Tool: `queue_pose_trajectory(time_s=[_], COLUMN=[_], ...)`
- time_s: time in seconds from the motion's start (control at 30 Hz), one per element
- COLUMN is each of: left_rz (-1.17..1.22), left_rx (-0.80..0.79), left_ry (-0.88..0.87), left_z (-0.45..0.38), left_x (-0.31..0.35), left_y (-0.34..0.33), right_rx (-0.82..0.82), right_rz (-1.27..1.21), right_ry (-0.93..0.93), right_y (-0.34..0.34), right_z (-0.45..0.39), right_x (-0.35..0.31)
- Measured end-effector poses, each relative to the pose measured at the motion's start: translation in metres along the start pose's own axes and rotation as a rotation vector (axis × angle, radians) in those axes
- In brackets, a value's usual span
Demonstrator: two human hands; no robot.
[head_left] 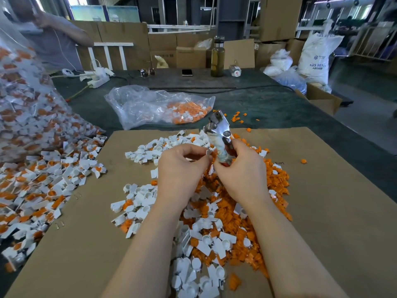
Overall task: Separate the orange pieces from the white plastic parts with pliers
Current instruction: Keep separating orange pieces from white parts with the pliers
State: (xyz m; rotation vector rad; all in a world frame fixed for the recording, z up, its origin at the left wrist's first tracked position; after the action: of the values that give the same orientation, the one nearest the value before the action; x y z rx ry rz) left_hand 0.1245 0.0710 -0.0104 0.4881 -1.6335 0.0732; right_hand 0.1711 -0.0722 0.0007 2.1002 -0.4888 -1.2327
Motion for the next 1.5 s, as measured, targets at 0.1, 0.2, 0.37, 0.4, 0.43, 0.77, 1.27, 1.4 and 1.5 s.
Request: queue_pose_trajectory(time_s=[0.1, 0.2, 0.37, 0.4, 0.43, 0.77, 1.27, 1.4, 1.5], left_rz=[0.012, 0.034, 0.035, 0.026, 0.014, -0.042, -0.032, 0.07, 0.223], left_rx=[0.014, 0.017, 0.024, 0.023, 0.021, 0.003, 0.049, 0.061, 0.065], left_ry=[-0.016, -0.023, -0.054, -0.062, -0.073, -0.13, -0.09, -0.062, -0.041], left_z=[0.0, 0.001, 0.001, 0.001, 0.001, 0.001, 0.001, 0.001, 0.001], left_x=[0.001, 0.002, 0.005, 0.005, 0.006, 0.01, 0.007, 0.002, -0.002], left_y=[0.002, 0.004, 0.006, 0.006, 0.006, 0.003, 0.003, 0.007, 0.009], right_rx=[0.004, 0.023, 0.04, 0.045, 0.049, 0.049, -0.044, -0.084, -0.127], right_rz=[-0.049, -0.095, -0.124, -0.12, -0.114, -0.112, -0.156, -0.187, -0.2], right_ry=[0.003, 0.002, 0.027, 0.03, 0.033, 0.042, 0.054, 0.075, 0.063], right_y=[0.001, 0.003, 0.006, 0.006, 0.007, 0.008, 0.003, 0.002, 0.001], right_z=[0.0, 0.001, 0.002, 0.002, 0.003, 0.002, 0.0, -0.001, -0.002], right_x=[0.0, 0.0, -0.002, -0.002, -0.003, -0.004, -0.003, -0.003, -0.001])
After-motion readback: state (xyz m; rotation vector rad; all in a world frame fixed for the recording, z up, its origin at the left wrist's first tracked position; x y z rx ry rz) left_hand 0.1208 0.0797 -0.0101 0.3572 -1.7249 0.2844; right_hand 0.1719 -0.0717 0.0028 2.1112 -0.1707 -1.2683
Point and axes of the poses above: each hand's wrist, its own z-axis away from the middle knuckle, its own y-axis out of the back of the hand, x = y × z, the point moved 7 cm from there along -z, towards the middle knuckle, and after that the axes turned 13 degrees about -x, right-handed, at the moved point
